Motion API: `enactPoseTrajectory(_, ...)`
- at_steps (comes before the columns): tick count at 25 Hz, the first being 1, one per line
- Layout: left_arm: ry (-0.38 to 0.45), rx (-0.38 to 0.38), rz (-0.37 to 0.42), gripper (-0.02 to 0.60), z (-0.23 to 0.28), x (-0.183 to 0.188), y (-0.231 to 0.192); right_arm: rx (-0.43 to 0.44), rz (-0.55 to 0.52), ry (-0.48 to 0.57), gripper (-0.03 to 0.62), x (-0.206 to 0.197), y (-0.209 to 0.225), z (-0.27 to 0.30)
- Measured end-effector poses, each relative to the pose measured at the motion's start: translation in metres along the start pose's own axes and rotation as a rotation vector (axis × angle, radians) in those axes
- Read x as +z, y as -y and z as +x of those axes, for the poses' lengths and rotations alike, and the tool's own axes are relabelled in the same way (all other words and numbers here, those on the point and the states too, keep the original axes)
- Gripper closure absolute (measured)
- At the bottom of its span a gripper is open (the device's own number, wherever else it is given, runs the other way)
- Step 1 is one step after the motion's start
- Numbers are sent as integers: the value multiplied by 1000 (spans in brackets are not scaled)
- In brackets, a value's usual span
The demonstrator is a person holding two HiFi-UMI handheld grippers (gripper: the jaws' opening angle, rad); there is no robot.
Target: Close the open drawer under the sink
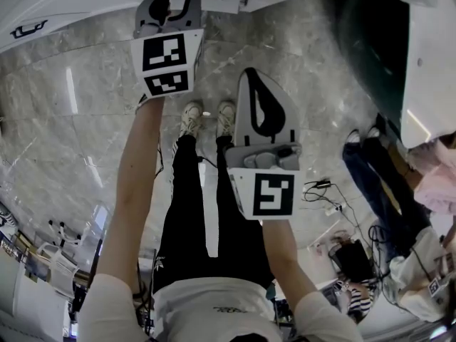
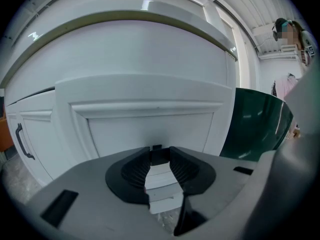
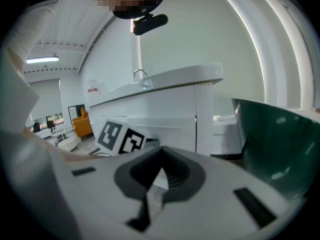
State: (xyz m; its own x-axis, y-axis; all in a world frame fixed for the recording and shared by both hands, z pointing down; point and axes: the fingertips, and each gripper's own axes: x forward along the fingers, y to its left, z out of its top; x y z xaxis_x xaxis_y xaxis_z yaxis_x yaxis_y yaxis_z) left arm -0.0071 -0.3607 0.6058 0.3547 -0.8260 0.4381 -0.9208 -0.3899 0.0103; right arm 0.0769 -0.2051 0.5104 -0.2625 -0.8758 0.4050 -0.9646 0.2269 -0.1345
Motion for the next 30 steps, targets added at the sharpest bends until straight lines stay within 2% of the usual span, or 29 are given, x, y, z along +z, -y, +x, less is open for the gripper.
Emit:
enactPoseTrajectory(13,-2,-45,19,442,4,-2,1,18,-20,-20,565,-7,-11,5)
enactPoseTrajectory(19,-82,-81,-80,434,5,-4,1,26,-26,-13,565,-6,-17,-2)
enactPoseTrajectory(30,-92,-70,-70,417,-18,2,5,23,-32,-13,565,-12,-25,-25)
